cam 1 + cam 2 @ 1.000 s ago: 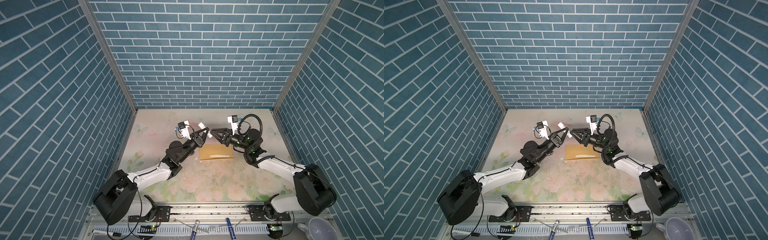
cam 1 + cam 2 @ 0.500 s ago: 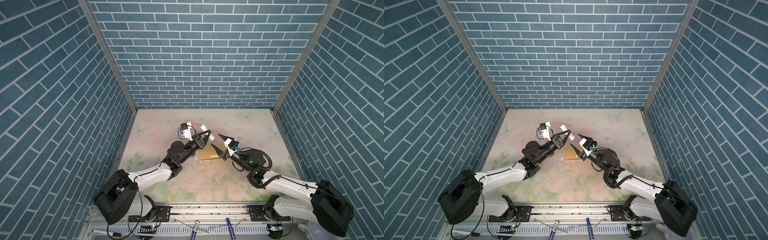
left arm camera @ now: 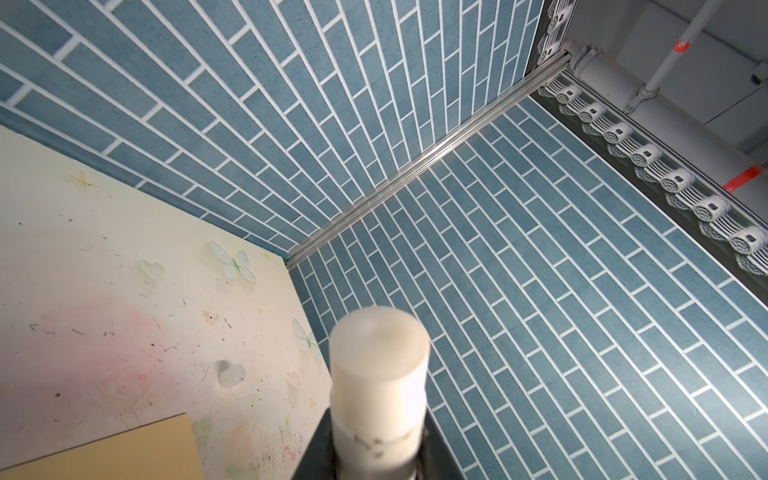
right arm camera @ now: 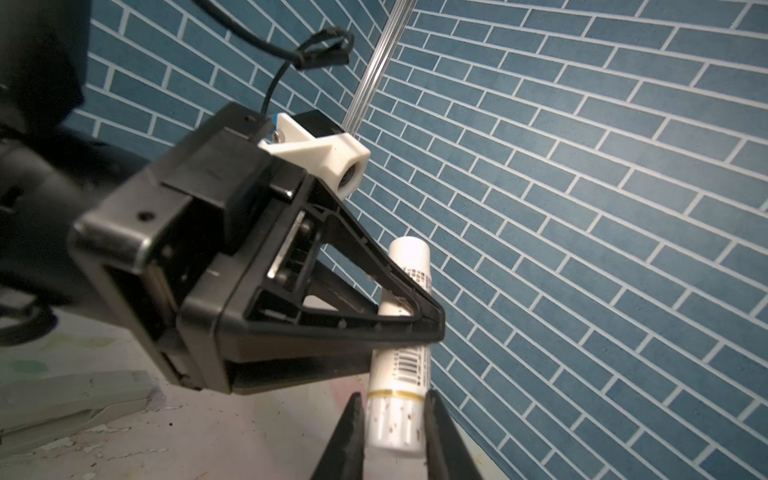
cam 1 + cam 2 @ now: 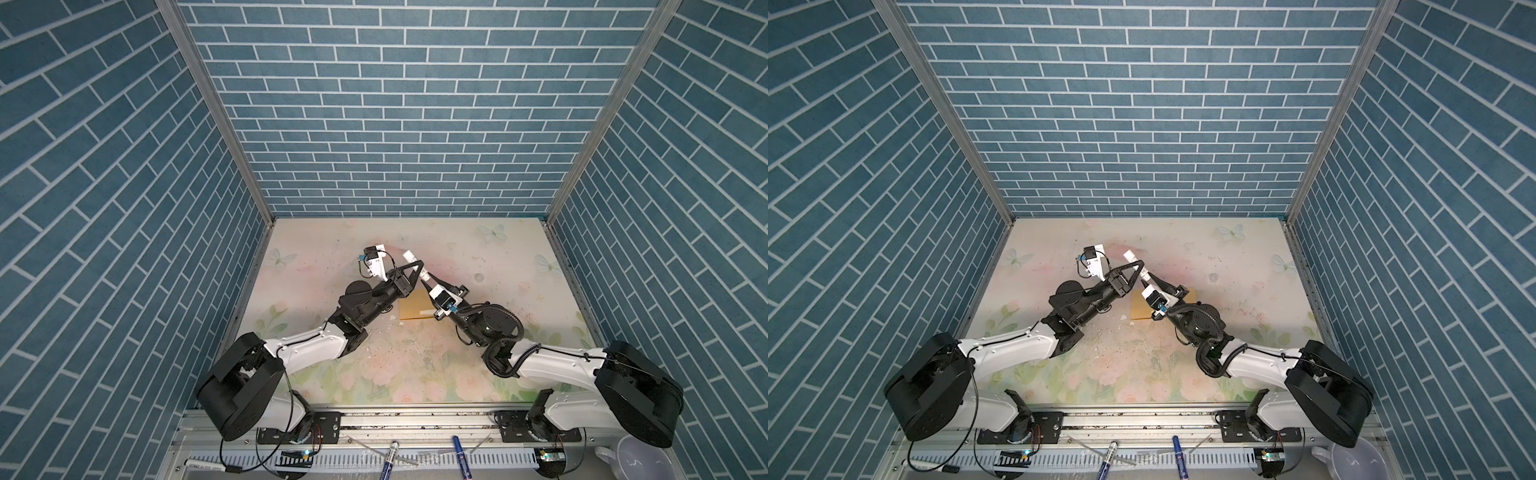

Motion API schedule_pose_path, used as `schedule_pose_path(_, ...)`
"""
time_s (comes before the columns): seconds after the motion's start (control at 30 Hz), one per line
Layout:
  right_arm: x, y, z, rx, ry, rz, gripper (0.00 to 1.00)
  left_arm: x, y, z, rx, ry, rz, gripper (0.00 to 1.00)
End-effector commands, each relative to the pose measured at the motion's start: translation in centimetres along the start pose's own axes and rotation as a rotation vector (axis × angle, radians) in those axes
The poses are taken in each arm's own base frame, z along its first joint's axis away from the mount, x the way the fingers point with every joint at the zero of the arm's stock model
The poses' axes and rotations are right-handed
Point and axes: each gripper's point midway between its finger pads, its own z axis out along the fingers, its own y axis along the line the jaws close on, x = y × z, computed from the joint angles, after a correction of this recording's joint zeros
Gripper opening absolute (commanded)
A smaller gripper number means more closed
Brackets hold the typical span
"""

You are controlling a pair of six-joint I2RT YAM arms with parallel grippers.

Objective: Place the letter into the envelope and seal it

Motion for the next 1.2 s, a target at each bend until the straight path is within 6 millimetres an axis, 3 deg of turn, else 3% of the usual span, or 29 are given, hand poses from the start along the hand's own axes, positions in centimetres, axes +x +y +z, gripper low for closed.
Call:
schedule_pose_path(0.0, -1.8, -1.6, 0.9, 0.072, -0.033, -0.032, 0.19, -0.9, -2.5, 0.3, 0.086, -0.02, 0.006, 0.0)
schedule_pose_path(0.13, -1.6, -1.9, 1.1, 0.086, -0.016, -0.01, 0.12, -0.9, -2.6, 0.3, 0.092, -0.022, 0.005, 0.0)
schedule_pose_path(0.3, -1.3, -2.5, 0.6, 0.113, 0.002, 0.011, 0.43, -1.0, -2.7, 0.3, 0.092, -0.026, 0.009, 0.0)
schedule_pose_path(0.43, -0.5, -2.3, 0.3, 0.11, 0.035, 0.008, 0.47, -1.1, -2.7, 0.3, 0.09, -0.027, 0.012, 0.0)
schedule_pose_path(0.6, -0.4, -2.3, 0.4, 0.113, 0.038, 0.018, 0.33, -1.0, -2.7, 0.3, 0.092, -0.026, 0.01, 0.0)
schedule_pose_path(0.9, 0.0, -2.4, 0.8, 0.123, 0.057, 0.04, 0.29, -1.1, -2.9, 0.3, 0.095, -0.026, 0.011, 0.0)
schedule_pose_path(1.17, -0.8, -2.4, 1.0, 0.106, 0.039, 0.109, 0.0, -0.9, -2.8, 0.3, 0.094, -0.022, 0.012, 0.0)
